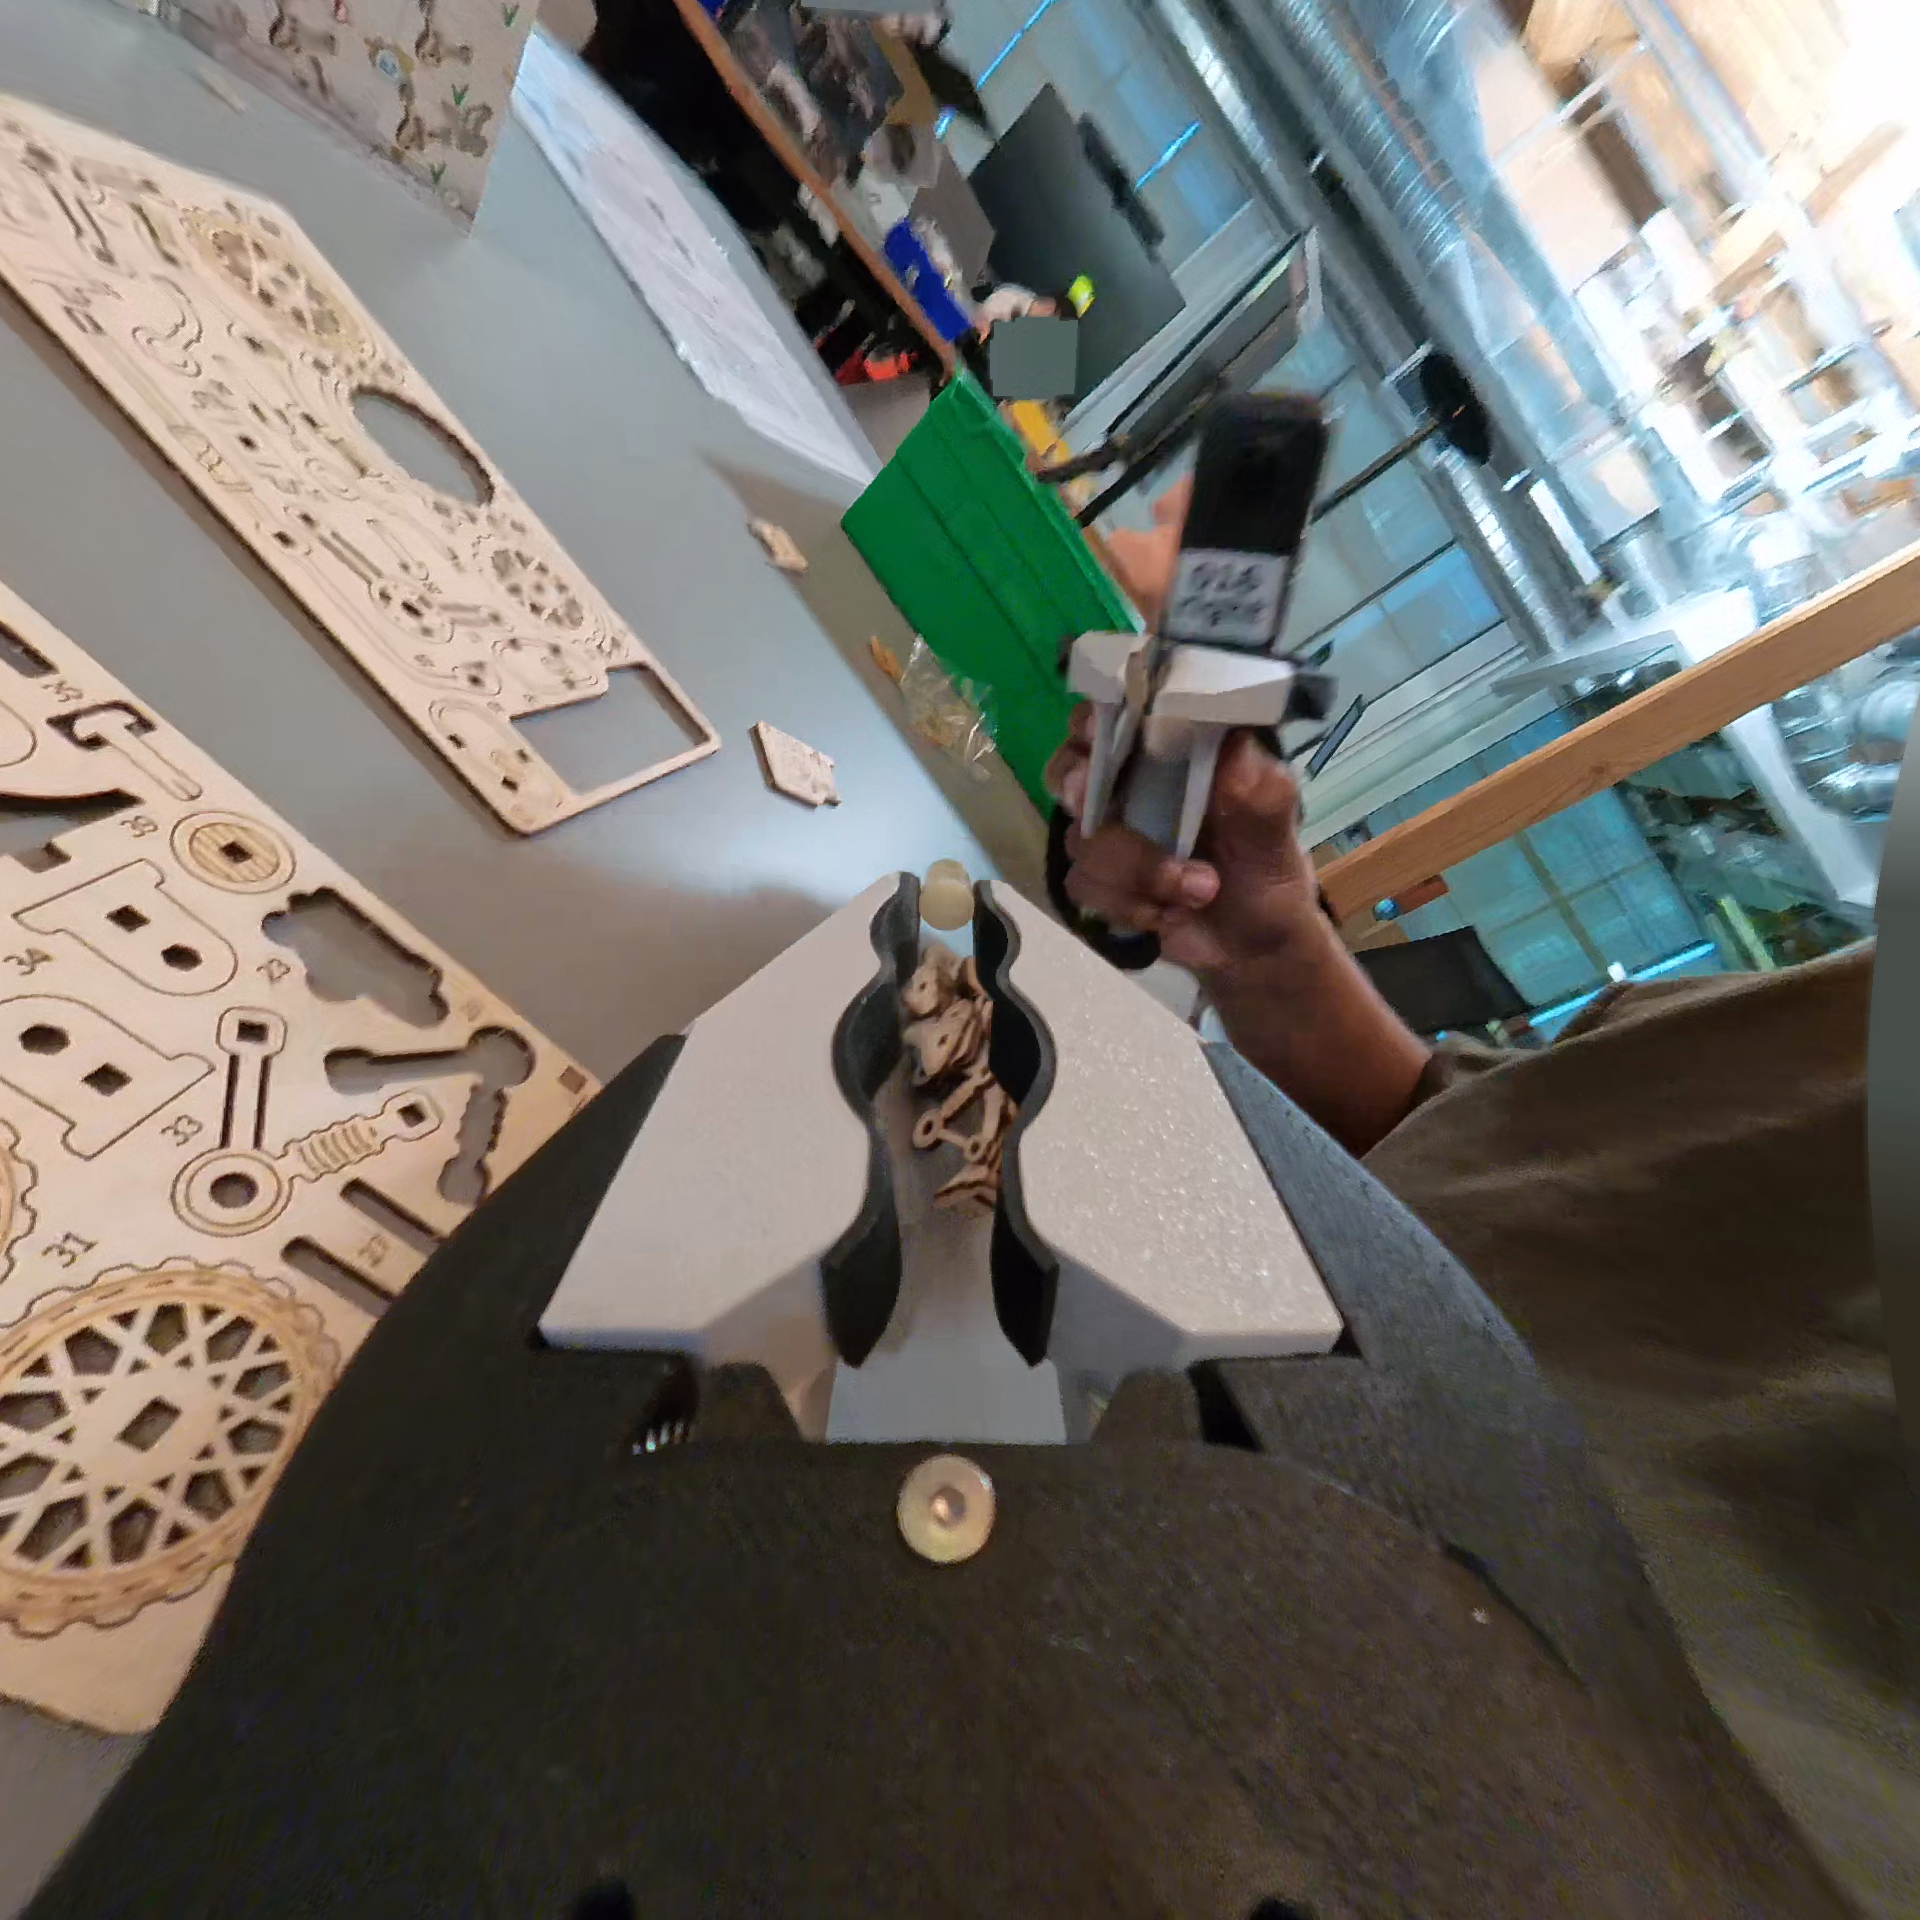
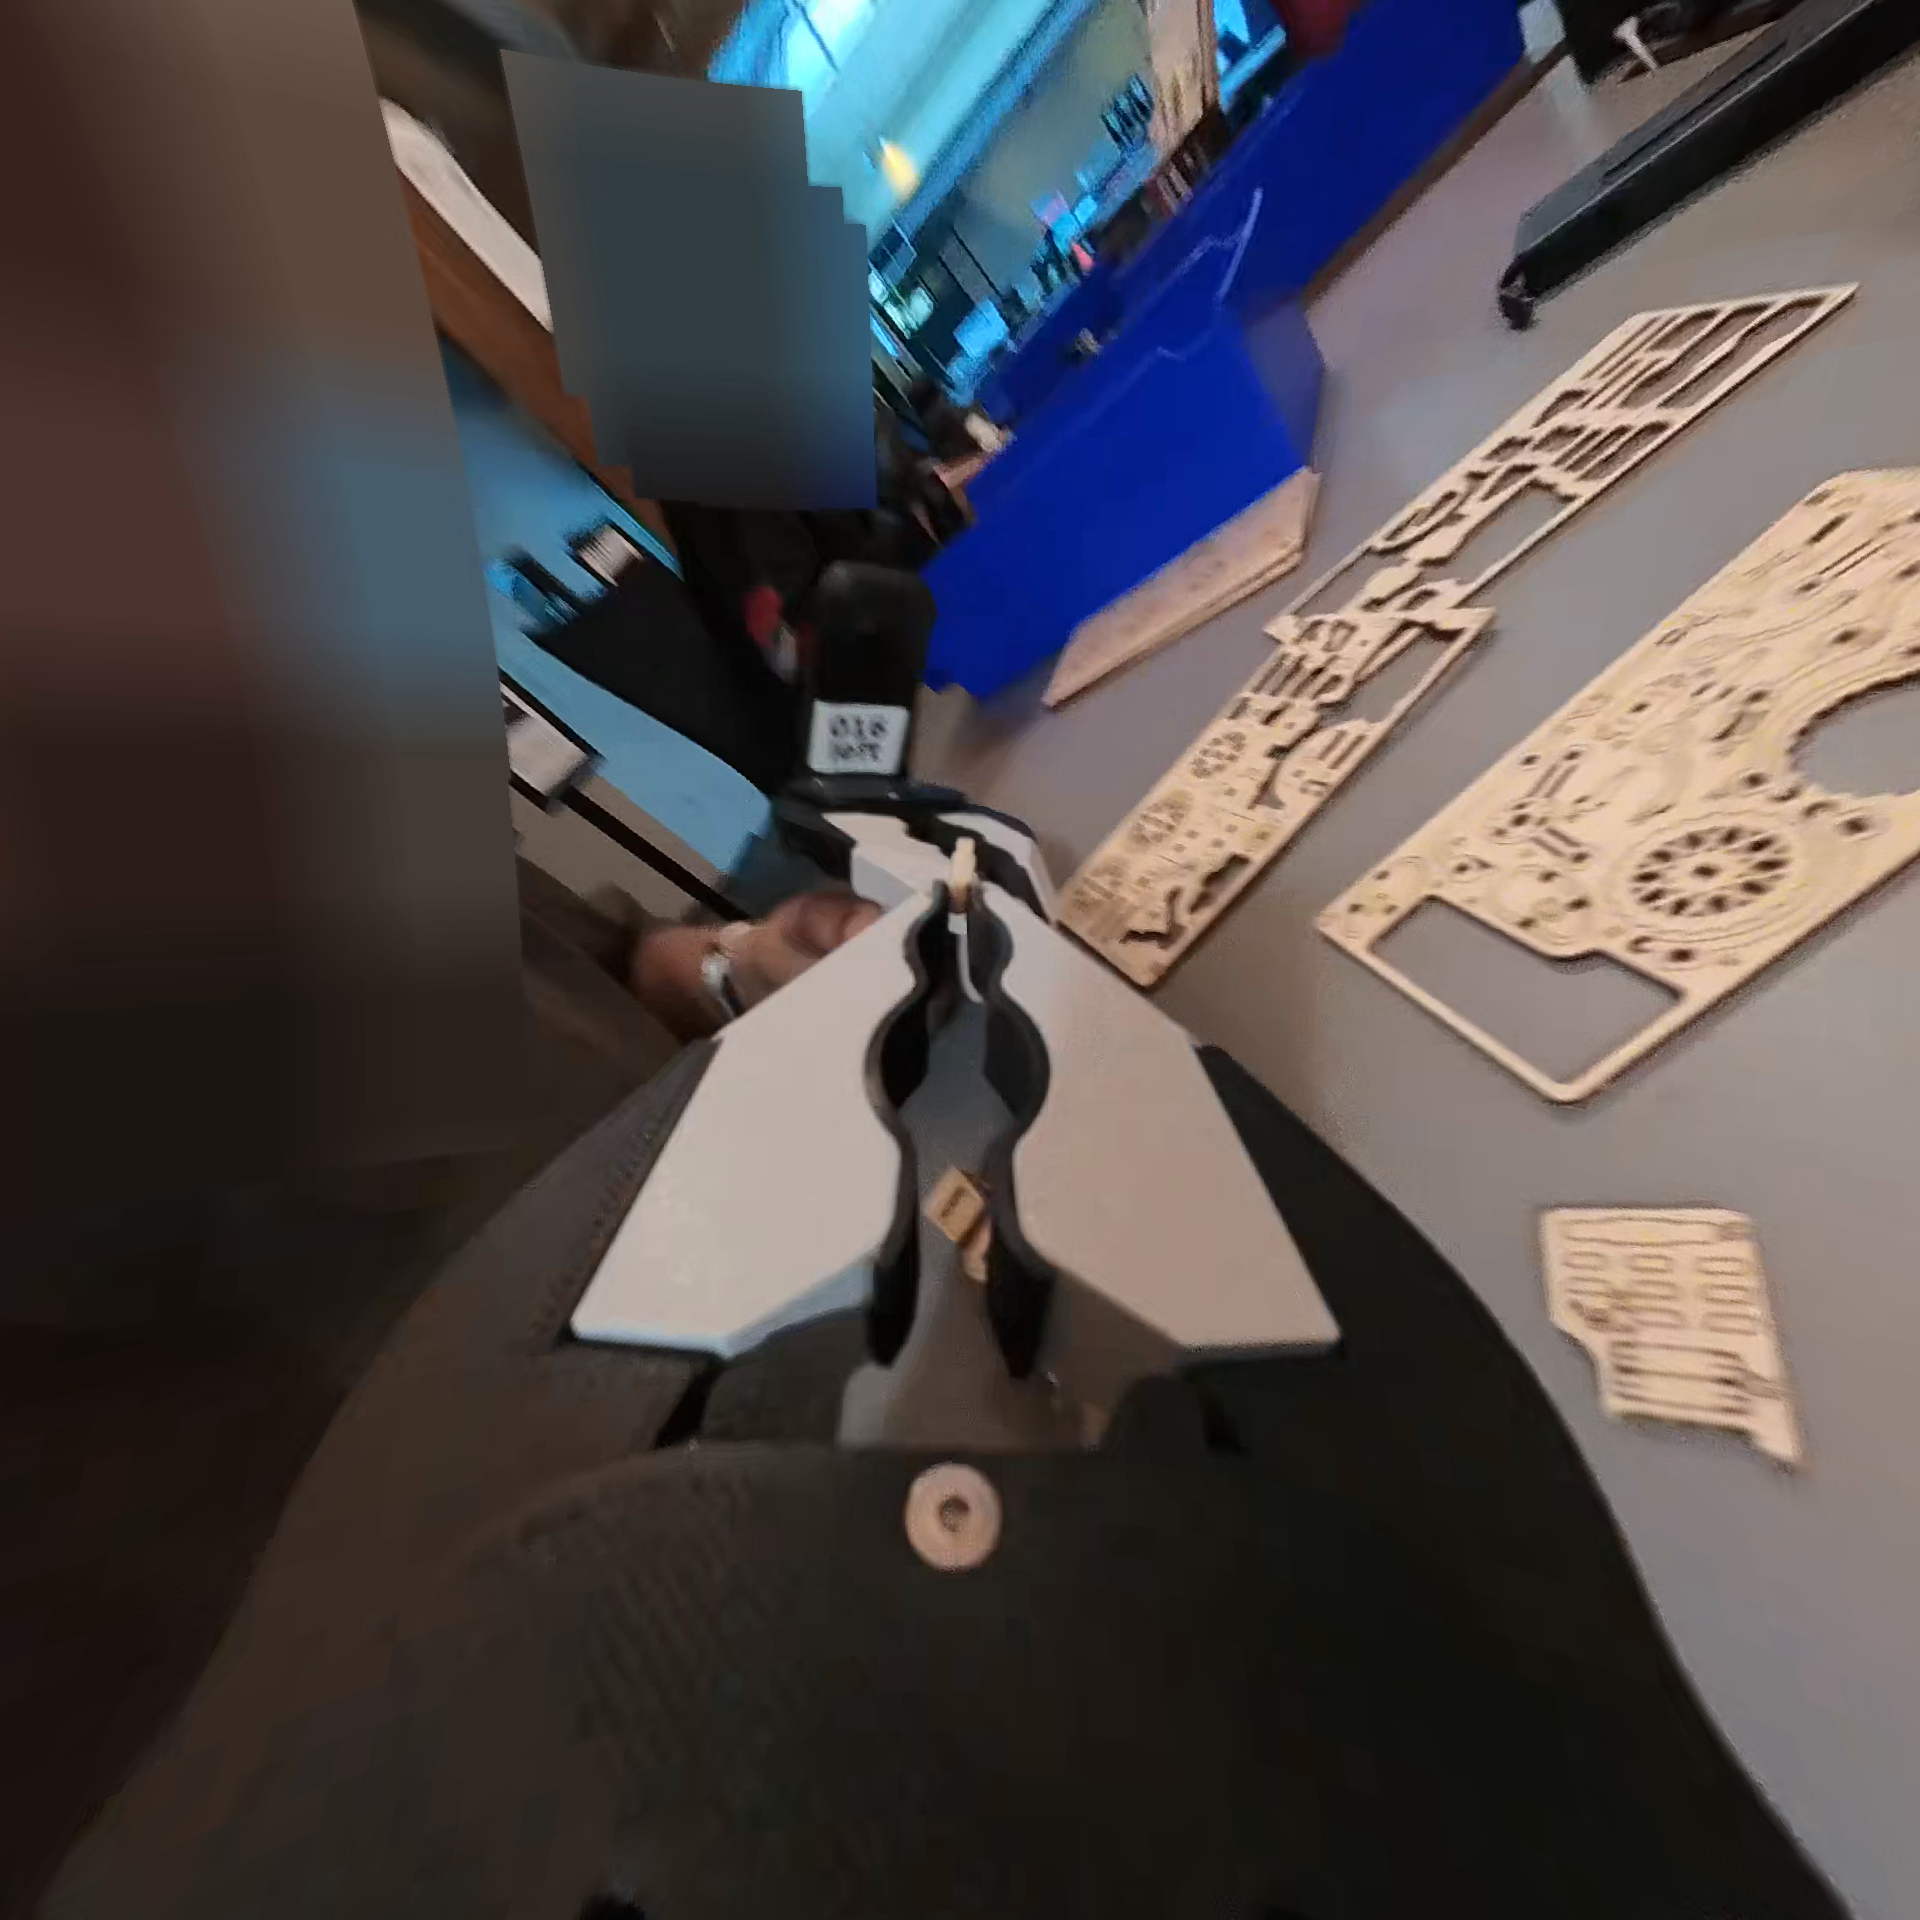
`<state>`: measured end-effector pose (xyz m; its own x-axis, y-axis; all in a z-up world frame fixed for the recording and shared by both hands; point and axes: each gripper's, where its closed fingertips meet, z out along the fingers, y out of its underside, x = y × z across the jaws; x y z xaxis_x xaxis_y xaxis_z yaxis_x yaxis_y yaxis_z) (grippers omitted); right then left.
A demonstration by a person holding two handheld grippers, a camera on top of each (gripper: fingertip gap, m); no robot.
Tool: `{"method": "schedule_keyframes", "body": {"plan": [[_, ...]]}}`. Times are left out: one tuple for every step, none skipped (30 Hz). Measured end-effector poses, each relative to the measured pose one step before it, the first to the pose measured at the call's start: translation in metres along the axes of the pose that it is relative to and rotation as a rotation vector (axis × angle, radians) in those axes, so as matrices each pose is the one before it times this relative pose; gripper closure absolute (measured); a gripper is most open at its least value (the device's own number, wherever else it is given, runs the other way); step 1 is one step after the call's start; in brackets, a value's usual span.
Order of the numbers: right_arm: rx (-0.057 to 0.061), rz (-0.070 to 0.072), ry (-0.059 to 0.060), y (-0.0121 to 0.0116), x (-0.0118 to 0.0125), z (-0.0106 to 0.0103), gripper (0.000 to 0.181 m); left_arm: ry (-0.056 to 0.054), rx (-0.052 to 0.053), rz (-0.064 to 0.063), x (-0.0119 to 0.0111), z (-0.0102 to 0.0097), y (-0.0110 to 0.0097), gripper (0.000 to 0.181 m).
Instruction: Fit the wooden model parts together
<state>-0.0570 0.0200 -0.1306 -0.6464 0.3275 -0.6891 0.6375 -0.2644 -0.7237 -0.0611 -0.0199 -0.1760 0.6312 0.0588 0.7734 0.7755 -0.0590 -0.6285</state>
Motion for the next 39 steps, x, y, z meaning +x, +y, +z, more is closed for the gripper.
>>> {"method": "schedule_keyframes", "body": {"plan": [[-0.0345, -0.0575, 0.0402, 0.00367, 0.00200, 0.00060, 0.181, -0.0273, -0.0456, 0.0076, -0.00512, 0.00200, 0.00699, 0.174], [-0.0336, -0.0505, 0.0403, 0.00391, 0.00236, 0.00084, 0.181, -0.0303, -0.0361, 0.0080, -0.00530, 0.00209, 0.00589, 0.174], [-0.0350, -0.0438, 0.0361, 0.00451, 0.00228, 0.00128, 0.181, -0.0134, -0.0189, 0.0020, -0.00169, 0.00187, 0.00273, 0.174], [-0.0343, -0.0359, 0.0284, 0.00471, 0.00182, 0.00153, 0.180, -0.0130, -0.0216, 0.0084, -0.00126, 0.00191, 0.00262, 0.174], [-0.0295, -0.0263, 0.0226, 0.00438, 0.00159, 0.00172, 0.180, -0.0270, -0.0354, 0.0099, -0.00338, 0.00257, 0.00493, 0.174], [-0.0217, -0.0176, 0.0138, 0.00340, 0.00096, 0.00163, 0.180, -0.0156, -0.0454, 0.0074, -0.00171, 0.00306, 0.00597, 0.174], [-0.0140, -0.0093, 0.0050, 0.00254, 0.00009, 0.00140, 0.180, -0.0132, -0.0360, 0.0047, -0.00120, 0.00285, 0.00486, 0.173], [-0.0081, -0.0025, -0.0010, 0.00174, -0.00013, 0.00098, 0.180, -0.0148, -0.0218, 0.0037, -0.00154, 0.00207, 0.00291, 0.174], [-0.0043, 0.0016, -0.0028, 0.00128, 0.00003, 0.00063, 0.180, -0.0103, -0.0163, 0.0032, -0.00093, 0.00150, 0.00203, 0.173], [-0.0023, 0.0030, -0.0022, 0.00090, 0.00028, -0.00001, 0.180, -0.0023, -0.0065, 0.0052, 0.00018, 0.00055, 0.00062, 0.173], [-0.0005, 0.0029, -0.0016, 0.00050, 0.00053, -0.00037, 0.180, -0.0053, -0.0006, 0.0046, -0.00025, 0.00006, -0.00003, 0.173], [0.0014, 0.0025, -0.0008, 0.00011, 0.00060, -0.00076, 0.180, -0.0042, -0.0036, 0.0065, 0.00001, 0.00023, 0.00039, 0.173], [0.0030, 0.0025, -0.0001, -0.00030, 0.00058, -0.00096, 0.180, -0.0061, -0.0042, 0.0107, 0.00004, 0.00020, 0.00030, 0.173], [0.0031, 0.0027, -0.0006, -0.00040, 0.00039, -0.00090, 0.180, -0.0145, -0.0016, 0.0174, -0.00076, -0.00015, -0.00029, 0.173], [0.0021, 0.0021, -0.0008, -0.00028, 0.00031, -0.00079, 0.180, -0.0221, -0.0022, 0.0252, -0.00159, -0.00069, -0.00062, 0.172], [0.0013, 0.0009, 0.0002, -0.00003, 0.00035, -0.00060, 0.181, -0.0212, -0.0010, 0.0311, -0.00122, -0.00112, -0.00098, 0.167], [-0.0005, 0.0003, 0.0009, 0.00032, 0.00040, -0.00020, 0.181, -0.0252, 0.0007, 0.0310, -0.00171, -0.00123, -0.00132, 0.160], [-0.0025, 0.0005, 0.0003, 0.00064, 0.00039, 0.00006, 0.180, -0.0214, -0.0002, 0.0317, -0.00128, -0.00109, -0.00089, 0.155], [-0.0027, 0.0005, -0.0008, 0.00075, 0.00012, 0.00034, 0.180, -0.0193, -0.0025, 0.0265, -0.00139, -0.00088, -0.00039, 0.152], [-0.0028, -0.0002, -0.0013, 0.00068, -0.00005, 0.00047, 0.180, -0.0127, 0.0024, 0.0195, -0.00083, -0.00109, -0.00081, 0.149], [-0.0042, -0.0011, -0.0028, 0.00081, -0.00028, 0.00067, 0.180, -0.0004, 0.0158, 0.0145, 0.00076, -0.00165, -0.00275, 0.147], [-0.0054, -0.0027, -0.0042, 0.00094, -0.00063, 0.00077, 0.180, 0.0185, 0.0295, 0.0095, 0.00319, -0.00270, -0.00495, 0.147], [-0.0061, -0.0070, -0.0048, 0.00092, -0.00108, 0.00078, 0.180, 0.0307, 0.0374, 0.0012, 0.00455, -0.00321, -0.00614, 0.147], [-0.0078, -0.0138, -0.0054, 0.00099, -0.00174, 0.00108, 0.180, 0.0421, 0.0369, -0.0069, 0.00537, -0.00341, -0.00618, 0.150], [-0.0120, -0.0217, -0.0040, 0.00124, -0.00226, 0.00153, 0.180, 0.0526, 0.0282, -0.0135, 0.00625, -0.00309, -0.00455, 0.157], [-0.0165, -0.0302, 0.0104, 0.00159, -0.00113, 0.00181, 0.180, 0.0447, 0.0146, -0.0285, 0.00412, -0.00225, -0.00209, 0.164], [-0.0188, -0.0418, 0.0217, 0.00171, -0.00033, 0.00189, 0.180, 0.0331, 0.0056, -0.0520, 0.00117, -0.00107, -0.00045, 0.169], [-0.0195, -0.0516, 0.0217, 0.00134, -0.00130, 0.00196, 0.180, 0.0424, 0.0074, -0.0747, 0.00179, -0.00056, -0.00032, 0.172], [-0.0196, -0.0564, 0.0233, 0.00098, -0.00163, 0.00193, 0.180, 0.0599, 0.0165, -0.0883, 0.00402, -0.00034, -0.00155, 0.172], [-0.0173, -0.0592, 0.0269, 0.00045, -0.00168, 0.00179, 0.180, 0.0617, 0.0250, -0.0843, 0.00465, -0.00020, -0.00257, 0.171], [-0.0109, -0.0587, 0.0222, -0.00057, -0.00255, 0.00139, 0.180, 0.0470, 0.0240, -0.0634, 0.00351, -0.00015, -0.00206, 0.170], [-0.0041, -0.0511, 0.0202, -0.00160, -0.00247, 0.00114, 0.180, 0.0209, 0.0092, -0.0380, 0.00094, 0.00066, 0.00023, 0.169], [-0.0002, -0.0408, 0.0210, -0.00206, -0.00156, 0.00064, 0.181, -0.0003, -0.0088, -0.0129, -0.00096, 0.00139, 0.00263, 0.168], [0.0014, -0.0323, 0.0196, -0.00210, -0.00085, 0.00026, 0.181, -0.0068, -0.0186, 0.0067, -0.00053, 0.00178, 0.00374, 0.168], [0.0033, -0.0276, 0.0152, -0.00205, -0.00073, -0.00019, 0.181, -0.0052, -0.0160, 0.0118, 0.00066, 0.00181, 0.00299, 0.167], [0.0046, -0.0245, 0.0122, -0.00203, -0.00066, -0.00032, 0.181, 0.0049, -0.0069, 0.0075, 0.00240, 0.00153, 0.00154, 0.167], [0.0046, -0.0213, 0.0103, -0.00168, -0.00043, -0.00028, 0.181, 0.0071, 0.0002, -0.0012, 0.00223, 0.00129, 0.00027, 0.167], [0.0037, -0.0193, 0.0071, -0.00153, -0.00077, -0.00029, 0.180, 0.0062, 0.0024, -0.0051, 0.00144, 0.00091, 0.00018, 0.167], [0.0024, -0.0196, 0.0065, -0.00126, -0.00078, -0.00002, 0.180, 0.0063, 0.0028, -0.0062, 0.00091, 0.00071, 0.00029, 0.167]]}}
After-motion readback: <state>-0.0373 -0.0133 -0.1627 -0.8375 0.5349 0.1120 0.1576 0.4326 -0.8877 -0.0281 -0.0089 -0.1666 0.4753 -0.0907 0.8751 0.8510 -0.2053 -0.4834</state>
